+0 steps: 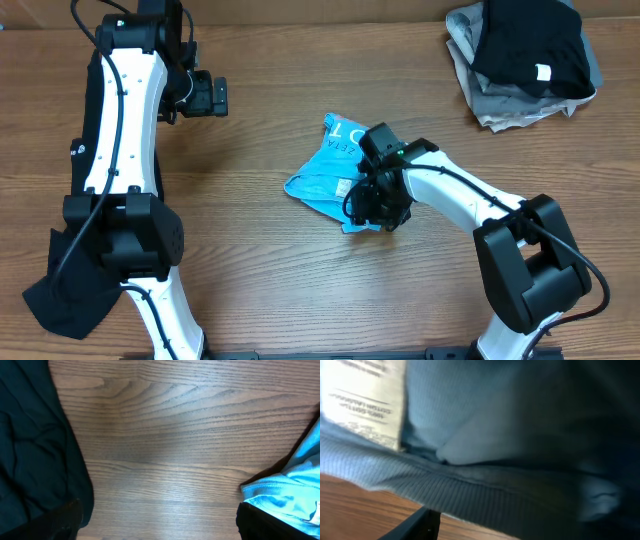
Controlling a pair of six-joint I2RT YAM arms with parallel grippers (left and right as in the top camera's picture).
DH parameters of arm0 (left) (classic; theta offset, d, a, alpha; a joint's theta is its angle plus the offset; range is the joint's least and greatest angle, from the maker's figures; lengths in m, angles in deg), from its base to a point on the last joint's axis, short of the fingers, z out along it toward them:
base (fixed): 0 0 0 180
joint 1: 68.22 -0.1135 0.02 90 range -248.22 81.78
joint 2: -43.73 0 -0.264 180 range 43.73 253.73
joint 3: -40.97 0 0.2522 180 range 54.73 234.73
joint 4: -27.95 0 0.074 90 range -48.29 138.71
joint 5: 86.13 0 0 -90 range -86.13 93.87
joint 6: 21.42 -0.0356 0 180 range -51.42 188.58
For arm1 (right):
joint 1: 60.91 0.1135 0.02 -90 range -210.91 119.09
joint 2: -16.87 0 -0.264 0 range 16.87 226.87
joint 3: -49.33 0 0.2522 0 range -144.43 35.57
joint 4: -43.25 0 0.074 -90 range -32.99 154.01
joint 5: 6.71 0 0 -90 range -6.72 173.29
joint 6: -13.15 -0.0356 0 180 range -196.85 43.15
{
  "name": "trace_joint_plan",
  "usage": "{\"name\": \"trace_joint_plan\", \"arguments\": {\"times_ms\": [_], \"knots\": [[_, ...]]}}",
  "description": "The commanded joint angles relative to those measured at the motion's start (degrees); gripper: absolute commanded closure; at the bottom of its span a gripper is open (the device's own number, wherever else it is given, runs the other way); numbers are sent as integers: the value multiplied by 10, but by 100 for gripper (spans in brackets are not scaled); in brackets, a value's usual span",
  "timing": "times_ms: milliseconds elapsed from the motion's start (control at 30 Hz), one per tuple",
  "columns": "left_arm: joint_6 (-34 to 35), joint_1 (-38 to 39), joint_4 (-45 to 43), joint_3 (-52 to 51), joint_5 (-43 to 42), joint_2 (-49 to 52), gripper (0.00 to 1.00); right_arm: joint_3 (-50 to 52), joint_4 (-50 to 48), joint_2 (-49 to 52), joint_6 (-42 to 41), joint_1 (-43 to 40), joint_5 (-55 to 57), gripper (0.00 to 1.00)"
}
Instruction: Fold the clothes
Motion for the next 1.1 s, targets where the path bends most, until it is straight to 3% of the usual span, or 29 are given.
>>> {"name": "trace_joint_plan", "arguments": {"times_ms": [0,467,600,700,933,1067], "knots": [[-11,1,1,10,-4,4,0,30,-13,-3,-27,-17,48,47],[-11,1,1,10,-4,4,0,32,-131,-3,-33,-160,215,46],[-11,1,0,10,-5,4,0,29,-165,-3,-28,-216,177,46],[-11,1,1,10,-5,4,0,1,-136,-4,-2,-249,97,46],[-11,1,-1,10,-7,4,0,-52,-67,-64,-5,-251,48,46],[-11,1,-2,10,-9,4,0,-60,-23,-145,-47,-251,19,41]]}}
